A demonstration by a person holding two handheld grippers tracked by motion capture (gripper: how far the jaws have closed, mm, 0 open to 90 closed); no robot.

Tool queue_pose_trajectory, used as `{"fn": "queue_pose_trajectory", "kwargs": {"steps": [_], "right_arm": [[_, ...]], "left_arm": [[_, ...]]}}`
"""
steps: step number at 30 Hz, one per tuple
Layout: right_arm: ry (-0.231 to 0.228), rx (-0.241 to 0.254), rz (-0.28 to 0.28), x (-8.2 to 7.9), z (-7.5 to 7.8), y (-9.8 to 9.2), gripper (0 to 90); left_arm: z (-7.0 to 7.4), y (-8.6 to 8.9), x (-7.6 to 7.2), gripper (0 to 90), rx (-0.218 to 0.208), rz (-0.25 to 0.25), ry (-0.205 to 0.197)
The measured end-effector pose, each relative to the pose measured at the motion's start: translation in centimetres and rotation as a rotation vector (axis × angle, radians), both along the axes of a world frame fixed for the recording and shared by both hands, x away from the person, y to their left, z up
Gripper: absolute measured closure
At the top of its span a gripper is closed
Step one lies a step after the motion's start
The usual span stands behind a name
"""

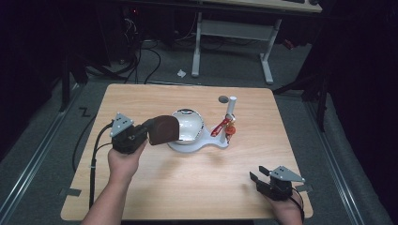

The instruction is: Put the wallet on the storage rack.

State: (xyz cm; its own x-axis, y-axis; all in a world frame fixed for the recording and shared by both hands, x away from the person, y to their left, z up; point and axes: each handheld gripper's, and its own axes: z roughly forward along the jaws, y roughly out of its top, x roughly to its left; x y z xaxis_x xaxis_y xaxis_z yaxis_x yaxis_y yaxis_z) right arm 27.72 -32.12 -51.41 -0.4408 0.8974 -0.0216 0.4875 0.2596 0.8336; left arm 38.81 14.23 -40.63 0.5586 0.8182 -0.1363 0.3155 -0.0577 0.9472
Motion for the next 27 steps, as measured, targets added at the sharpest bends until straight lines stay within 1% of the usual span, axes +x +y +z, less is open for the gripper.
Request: {"fn": "queue_pose_trajectory", "kwargs": {"steps": [5, 9, 11, 15, 21, 24, 25, 27], "right_arm": [[0.001, 0.005, -0.004, 0.1, 0.0, 0.0, 51.7], [0.003, 0.004, 0.002, 0.1, 0.0, 0.0, 51.8], [0.002, 0.003, 0.005, 0.1, 0.0, 0.0, 51.7], [0.001, 0.004, 0.003, 0.1, 0.0, 0.0, 51.8], [0.007, 0.007, 0.005, 0.1, 0.0, 0.0, 51.8], [0.005, 0.008, 0.005, 0.1, 0.0, 0.0, 51.7], [0.005, 0.008, 0.006, 0.1, 0.0, 0.0, 51.7], [0.006, 0.007, 0.008, 0.1, 0.0, 0.0, 51.7]], "left_arm": [[0.3, -0.6, 1.3, 88.0, 0.012, 0.013, 0.011], [0.4, -1.1, 2.3, 88.0, 0.032, 0.023, 0.030], [0.3, -1.3, 2.7, 88.0, 0.036, 0.027, 0.038], [0.1, -1.8, 3.1, 88.0, 0.039, 0.027, 0.055], [-0.4, -3.2, 3.4, 87.9, 0.081, 0.035, 0.074], [-0.4, -3.6, 3.6, 87.9, 0.095, 0.060, 0.096], [-0.4, -3.7, 3.7, 87.9, 0.103, 0.071, 0.093], [-0.4, -3.9, 3.8, 87.9, 0.110, 0.078, 0.105]]}}
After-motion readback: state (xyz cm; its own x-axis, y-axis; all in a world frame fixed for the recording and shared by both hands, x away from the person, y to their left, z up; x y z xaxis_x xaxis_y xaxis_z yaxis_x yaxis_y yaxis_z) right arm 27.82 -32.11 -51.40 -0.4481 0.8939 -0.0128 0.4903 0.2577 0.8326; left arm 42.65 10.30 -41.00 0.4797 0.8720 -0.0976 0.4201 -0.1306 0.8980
